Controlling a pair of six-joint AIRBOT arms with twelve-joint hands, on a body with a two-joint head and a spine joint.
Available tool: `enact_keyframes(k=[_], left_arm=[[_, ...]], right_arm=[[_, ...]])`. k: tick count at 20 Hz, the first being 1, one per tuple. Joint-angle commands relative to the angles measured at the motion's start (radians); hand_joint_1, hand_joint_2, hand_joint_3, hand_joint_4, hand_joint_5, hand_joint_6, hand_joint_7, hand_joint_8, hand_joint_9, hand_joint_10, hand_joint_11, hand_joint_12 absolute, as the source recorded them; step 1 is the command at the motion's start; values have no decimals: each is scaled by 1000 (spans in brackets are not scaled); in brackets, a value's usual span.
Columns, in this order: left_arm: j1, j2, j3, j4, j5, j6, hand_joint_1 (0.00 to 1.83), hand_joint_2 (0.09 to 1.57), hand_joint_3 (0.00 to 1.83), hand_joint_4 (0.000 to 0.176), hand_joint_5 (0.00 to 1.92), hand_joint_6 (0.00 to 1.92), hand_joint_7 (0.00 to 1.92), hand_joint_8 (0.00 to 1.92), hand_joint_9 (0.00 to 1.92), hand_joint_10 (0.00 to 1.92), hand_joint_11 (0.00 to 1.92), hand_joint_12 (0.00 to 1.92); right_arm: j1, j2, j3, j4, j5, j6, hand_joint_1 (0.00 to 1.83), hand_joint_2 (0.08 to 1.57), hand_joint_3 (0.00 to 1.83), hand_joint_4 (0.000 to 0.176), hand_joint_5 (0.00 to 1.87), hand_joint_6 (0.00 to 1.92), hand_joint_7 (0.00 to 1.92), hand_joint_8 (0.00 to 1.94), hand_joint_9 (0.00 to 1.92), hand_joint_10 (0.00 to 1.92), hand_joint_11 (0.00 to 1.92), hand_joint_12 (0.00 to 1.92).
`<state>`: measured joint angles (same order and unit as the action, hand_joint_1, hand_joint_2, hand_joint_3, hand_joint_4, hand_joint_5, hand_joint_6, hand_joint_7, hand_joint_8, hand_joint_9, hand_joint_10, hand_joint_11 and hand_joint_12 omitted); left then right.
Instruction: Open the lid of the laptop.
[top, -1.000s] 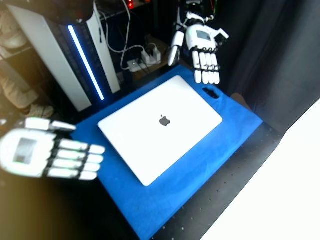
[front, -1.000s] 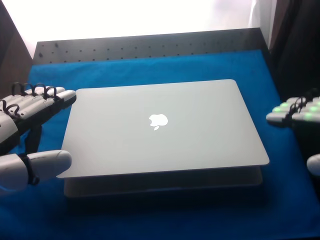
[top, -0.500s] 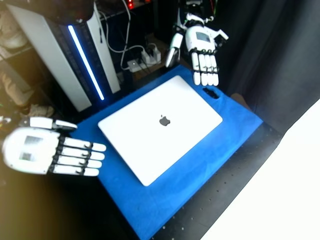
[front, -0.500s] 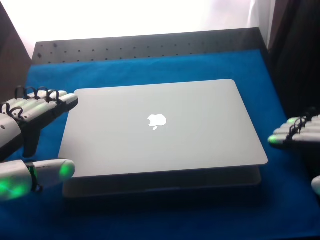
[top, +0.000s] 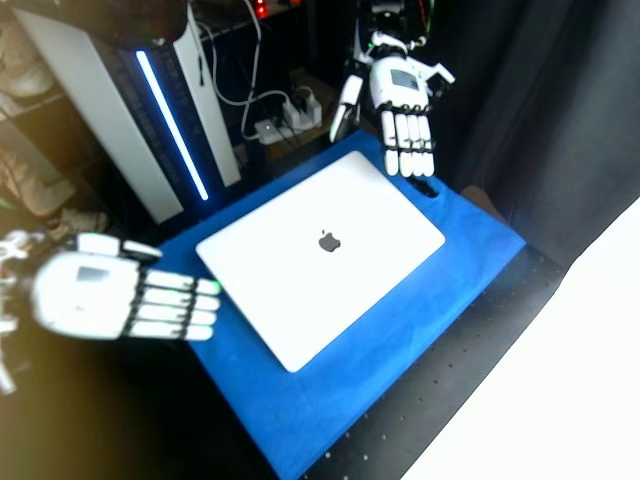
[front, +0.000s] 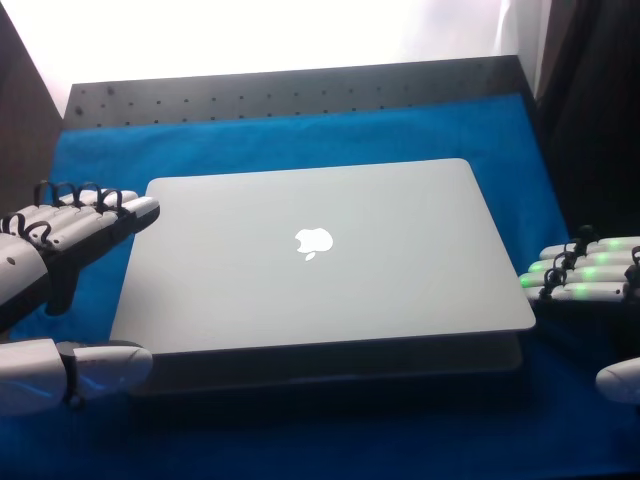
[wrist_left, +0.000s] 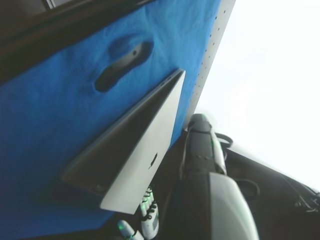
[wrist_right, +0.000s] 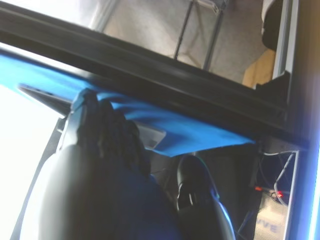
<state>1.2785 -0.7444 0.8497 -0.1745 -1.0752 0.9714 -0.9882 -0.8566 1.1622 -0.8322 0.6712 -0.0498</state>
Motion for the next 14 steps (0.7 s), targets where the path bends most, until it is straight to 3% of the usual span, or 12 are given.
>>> enact_keyframes(k=[1,14], left_arm=[[-12,-3,5,1,-118,-6,336,1109,0,0,0,0,0,0,0,0,0,0],[-11,-18,6,-7,-115,-8,286,1107,0,0,0,0,0,0,0,0,0,0]], right_arm=[[12,-13,-1,19,70,6,0,1398,7,0,0,0,0,0,0,0,0,0],[106,9,-15,-28,78,6,0,1387,1,0,0,0,0,0,0,0,0,0]])
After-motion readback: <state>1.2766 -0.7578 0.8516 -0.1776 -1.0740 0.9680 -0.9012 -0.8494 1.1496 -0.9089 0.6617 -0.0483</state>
